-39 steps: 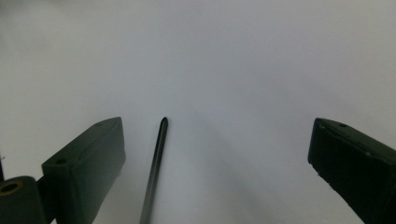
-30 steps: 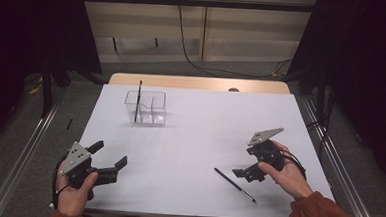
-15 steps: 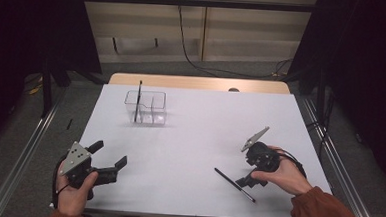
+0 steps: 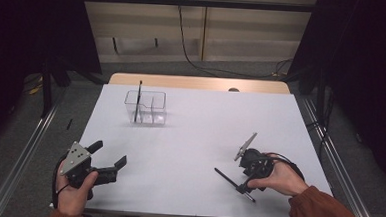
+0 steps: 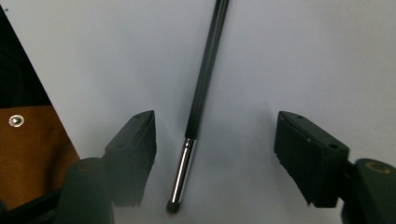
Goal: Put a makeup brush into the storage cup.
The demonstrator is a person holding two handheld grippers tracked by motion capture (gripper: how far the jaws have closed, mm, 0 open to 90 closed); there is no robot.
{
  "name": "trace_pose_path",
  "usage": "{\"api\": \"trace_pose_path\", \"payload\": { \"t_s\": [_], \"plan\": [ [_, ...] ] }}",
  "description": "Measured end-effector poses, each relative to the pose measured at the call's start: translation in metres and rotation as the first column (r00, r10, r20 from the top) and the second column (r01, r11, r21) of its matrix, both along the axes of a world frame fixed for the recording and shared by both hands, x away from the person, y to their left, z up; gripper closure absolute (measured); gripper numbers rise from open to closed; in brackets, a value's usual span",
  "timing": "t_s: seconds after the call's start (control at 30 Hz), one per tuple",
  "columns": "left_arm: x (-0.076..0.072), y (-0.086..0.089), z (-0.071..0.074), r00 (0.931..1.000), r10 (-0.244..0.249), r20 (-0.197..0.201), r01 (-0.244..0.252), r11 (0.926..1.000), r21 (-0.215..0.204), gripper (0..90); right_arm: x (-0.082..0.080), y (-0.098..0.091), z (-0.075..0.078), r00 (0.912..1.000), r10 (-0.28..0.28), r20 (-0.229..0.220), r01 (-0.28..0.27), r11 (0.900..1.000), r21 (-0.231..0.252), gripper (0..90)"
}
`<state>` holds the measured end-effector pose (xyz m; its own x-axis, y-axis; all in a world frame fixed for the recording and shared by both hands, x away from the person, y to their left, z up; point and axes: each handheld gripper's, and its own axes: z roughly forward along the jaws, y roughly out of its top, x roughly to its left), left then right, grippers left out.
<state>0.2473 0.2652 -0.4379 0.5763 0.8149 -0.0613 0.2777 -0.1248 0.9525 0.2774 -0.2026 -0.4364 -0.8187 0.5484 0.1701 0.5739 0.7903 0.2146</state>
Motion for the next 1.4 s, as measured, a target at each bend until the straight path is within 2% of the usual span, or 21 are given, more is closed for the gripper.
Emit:
{"api": "trace_pose_path", "payload": {
  "t_s": [0.17, 0.3, 0.4, 0.6, 0.77, 1.13, 1.4],
  "plan": [
    [0.000, -0.001, 0.000, 1.0000, -0.003, 0.001, 0.003, 1.0000, 0.008, 2.9, -0.003, 0.001, -0.003, 0.9998, 0.019, -0.008, -0.020, 0.9997, -0.015, 37.3],
    [0.001, -0.001, 0.000, 1.0000, -0.006, 0.001, 0.006, 1.0000, 0.006, 2.9, -0.005, 0.005, -0.006, 0.9990, 0.026, -0.036, -0.027, 0.9990, -0.035, 41.9],
    [0.001, -0.001, 0.000, 1.0000, -0.005, 0.001, 0.005, 1.0000, 0.007, 2.9, -0.006, 0.009, -0.008, 0.9983, 0.042, -0.041, -0.045, 0.9969, -0.065, 44.6],
    [0.000, -0.001, 0.000, 1.0000, -0.003, -0.002, 0.003, 1.0000, 0.003, 2.9, -0.008, 0.013, -0.009, 0.9984, 0.054, -0.013, -0.056, 0.9928, -0.106, 48.4],
    [0.000, -0.001, 0.000, 1.0000, -0.006, -0.001, 0.006, 1.0000, 0.008, 2.9, -0.013, 0.018, -0.010, 0.9960, 0.083, 0.033, -0.077, 0.9858, -0.149, 51.2],
    [0.001, 0.000, -0.001, 1.0000, -0.008, -0.003, 0.008, 0.9999, 0.014, 2.9, -0.013, 0.027, -0.010, 0.9959, 0.087, 0.025, -0.080, 0.9752, -0.206, 52.6],
    [0.001, 0.000, -0.001, 1.0000, -0.006, -0.005, 0.006, 0.9999, 0.014, 2.9, -0.014, 0.028, -0.009, 0.9967, 0.079, 0.022, -0.072, 0.9750, -0.210, 55.3]
  ]
}}
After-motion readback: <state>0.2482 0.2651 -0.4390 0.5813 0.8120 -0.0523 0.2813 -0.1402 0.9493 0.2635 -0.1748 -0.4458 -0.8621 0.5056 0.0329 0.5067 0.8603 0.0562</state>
